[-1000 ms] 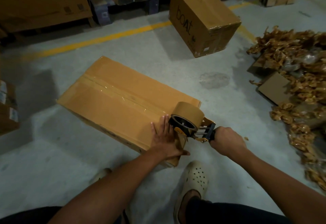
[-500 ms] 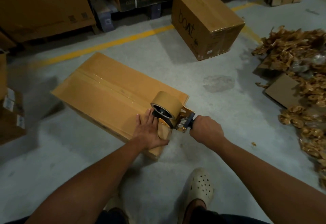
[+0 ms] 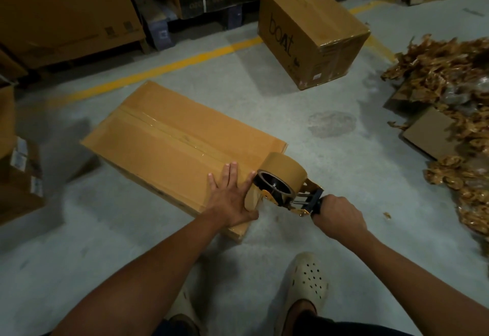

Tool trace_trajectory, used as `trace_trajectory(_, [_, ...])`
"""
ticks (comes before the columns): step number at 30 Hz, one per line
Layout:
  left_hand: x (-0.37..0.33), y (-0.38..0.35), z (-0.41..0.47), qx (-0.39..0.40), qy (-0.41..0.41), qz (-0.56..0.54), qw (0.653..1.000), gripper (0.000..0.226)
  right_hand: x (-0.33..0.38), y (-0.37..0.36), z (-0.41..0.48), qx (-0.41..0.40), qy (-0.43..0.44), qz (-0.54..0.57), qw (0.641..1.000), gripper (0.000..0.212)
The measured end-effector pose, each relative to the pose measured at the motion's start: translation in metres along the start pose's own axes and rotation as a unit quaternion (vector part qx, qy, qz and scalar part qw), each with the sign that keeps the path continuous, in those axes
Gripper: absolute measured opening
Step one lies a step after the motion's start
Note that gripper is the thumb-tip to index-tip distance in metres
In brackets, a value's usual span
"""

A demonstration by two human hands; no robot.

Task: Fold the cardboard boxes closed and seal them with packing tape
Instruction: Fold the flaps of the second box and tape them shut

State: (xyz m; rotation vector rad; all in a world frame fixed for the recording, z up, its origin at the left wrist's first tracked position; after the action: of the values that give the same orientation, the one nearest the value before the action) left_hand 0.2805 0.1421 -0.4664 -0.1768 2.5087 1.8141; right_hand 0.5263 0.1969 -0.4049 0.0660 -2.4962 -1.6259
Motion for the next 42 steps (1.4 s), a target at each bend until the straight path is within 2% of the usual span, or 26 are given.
trace_trajectory(5, [-0.026,-0.005,-0.003,-0.040,-0.101,0.023,0.994,0.092,-0.005,-0.007,0.018,0.029,-0.001,0.052,0.998,0.015])
trace_trajectory(11, [-0.029,-0.005,-0.002,-0.054,-0.096,0.031,0.993,0.090,-0.017,-0.029,0.026,0.104,-0.048,0.190,0.975,0.016])
trace_trajectory(17, [-0.036,-0.004,-0.002,-0.051,-0.111,0.035,0.992,0.090,-0.044,-0.035,0.022,0.095,-0.063,0.151,0.982,0.015])
trace_trajectory(23, [-0.039,0.004,0.004,-0.068,-0.071,0.011,0.995,0.074,-0.079,-0.053,0.019,0.089,-0.130,0.214,0.964,0.016])
trace_trajectory(28, [-0.049,0.016,0.022,-0.101,-0.046,-0.042,0.993,0.069,-0.069,-0.077,0.023,0.089,-0.188,0.370,0.906,0.014])
trace_trajectory(34, [-0.064,0.045,0.062,-0.169,-0.064,0.009,0.983,0.059,-0.048,-0.113,0.040,0.115,-0.237,0.551,0.792,0.008])
trace_trajectory(36, [-0.069,0.054,0.082,-0.176,-0.045,0.000,0.983,0.055,-0.045,-0.123,0.052,0.117,-0.253,0.585,0.762,0.007])
trace_trajectory(39, [-0.076,0.047,0.108,-0.147,-0.013,-0.021,0.989,0.067,-0.049,-0.142,0.074,0.102,-0.281,0.610,0.734,0.007])
trace_trajectory(42, [-0.075,0.032,0.121,-0.133,0.001,-0.015,0.991,0.074,-0.064,-0.162,0.096,0.075,-0.309,0.625,0.713,0.017])
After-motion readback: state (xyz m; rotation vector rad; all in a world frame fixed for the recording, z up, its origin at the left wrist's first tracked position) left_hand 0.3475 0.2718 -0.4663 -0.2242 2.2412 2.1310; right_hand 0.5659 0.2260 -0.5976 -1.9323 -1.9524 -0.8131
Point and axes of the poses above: each hand's wrist, its own z-axis towards the middle knuckle, its own y-axis out of the back of the hand, x = y × z, the point moved 9 cm from there along z, towards the middle knuckle, and after that the axes turned 4 degrees about -x, right-handed, at the moved point
